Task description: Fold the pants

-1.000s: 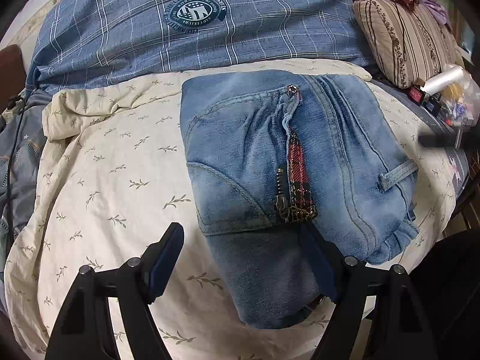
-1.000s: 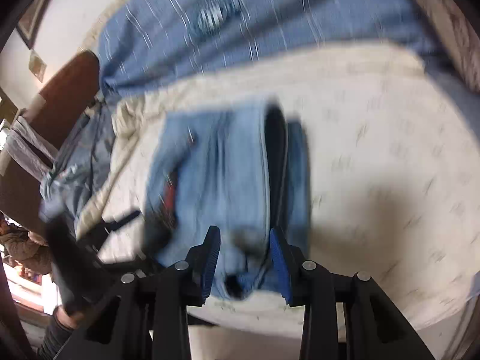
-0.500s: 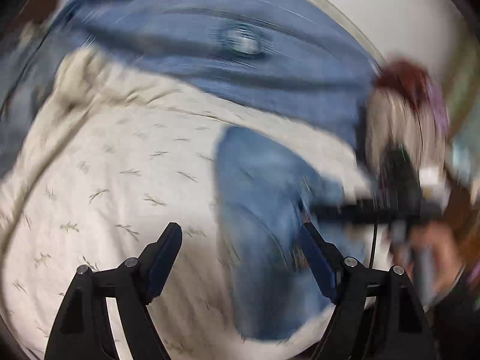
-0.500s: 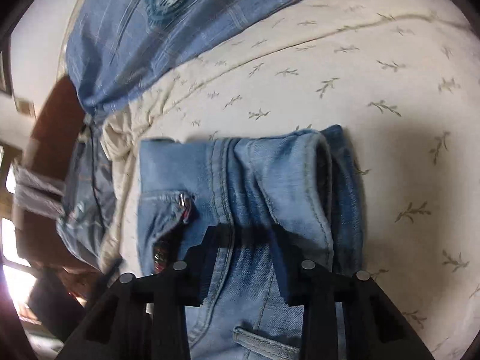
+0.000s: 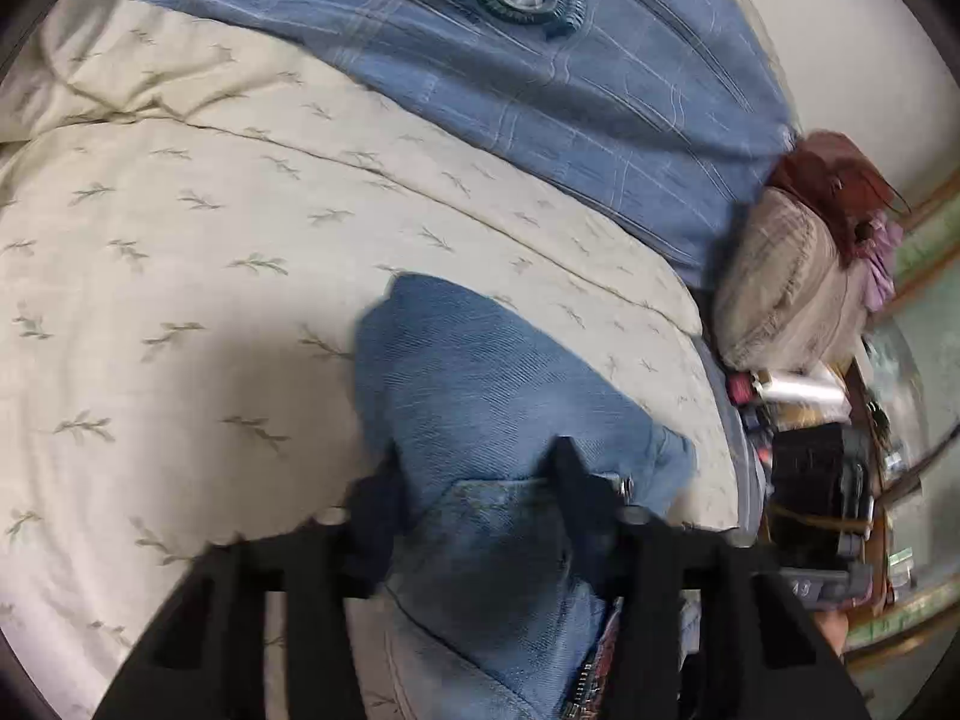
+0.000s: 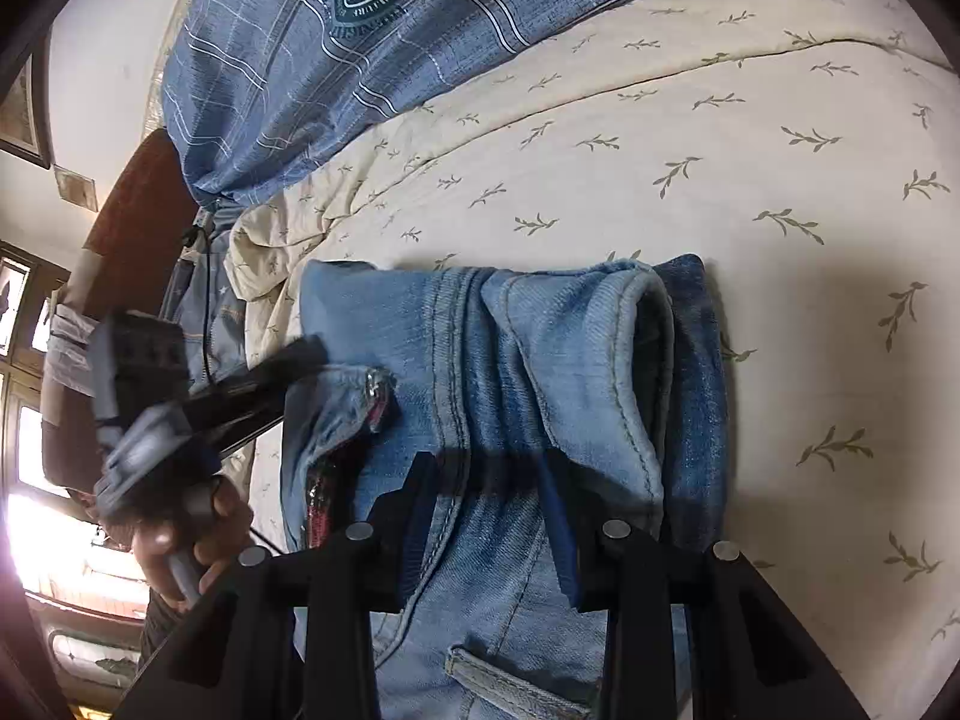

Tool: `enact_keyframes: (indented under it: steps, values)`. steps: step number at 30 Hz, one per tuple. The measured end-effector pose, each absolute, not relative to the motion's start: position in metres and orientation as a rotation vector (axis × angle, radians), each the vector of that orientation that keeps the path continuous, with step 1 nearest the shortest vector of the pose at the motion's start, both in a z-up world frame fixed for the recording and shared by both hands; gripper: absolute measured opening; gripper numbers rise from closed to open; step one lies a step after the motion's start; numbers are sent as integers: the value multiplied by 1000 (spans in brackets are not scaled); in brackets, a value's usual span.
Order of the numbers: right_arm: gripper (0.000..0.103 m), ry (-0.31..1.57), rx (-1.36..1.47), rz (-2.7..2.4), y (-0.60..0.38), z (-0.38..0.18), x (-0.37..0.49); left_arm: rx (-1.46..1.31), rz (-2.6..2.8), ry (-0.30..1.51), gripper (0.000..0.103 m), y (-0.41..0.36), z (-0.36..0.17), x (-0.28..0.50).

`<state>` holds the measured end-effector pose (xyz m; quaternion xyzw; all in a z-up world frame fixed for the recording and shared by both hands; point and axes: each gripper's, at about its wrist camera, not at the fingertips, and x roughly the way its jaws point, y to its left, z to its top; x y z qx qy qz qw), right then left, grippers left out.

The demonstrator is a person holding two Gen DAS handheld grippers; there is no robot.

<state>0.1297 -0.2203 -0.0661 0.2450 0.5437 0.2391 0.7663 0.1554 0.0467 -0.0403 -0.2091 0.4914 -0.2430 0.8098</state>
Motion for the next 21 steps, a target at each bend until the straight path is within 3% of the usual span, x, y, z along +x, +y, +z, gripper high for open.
enact_keyframes:
  steps: [1,3,5,7,11,13,14,21]
  values:
    - [37,1181,525,521,-223,-66,128,-362,-502,996,20,41,-25,148]
    - [37,1177,510,523,-223,-64,127,-176,-485,891,20,18,0,125]
    - [38,1183,503,517,-222,-65,128,-34,-381,907,20,-1,-11,123]
    - [38,1178,492,526,-220,-64,127,-106,-303,1042,27,12,-50,145]
    - [40,1162,426,491,-209,-59,123,-257,-364,1033,39,31,-37,141]
    - [42,1155,426,484,-208,-58,121,-359,-406,986,64,49,-24,126]
    - [44,1151,429,485,-208,-57,121,-397,-404,960,68,60,-18,113]
    - [49,1135,450,494,-208,-56,118,-499,-511,1015,69,81,-37,56]
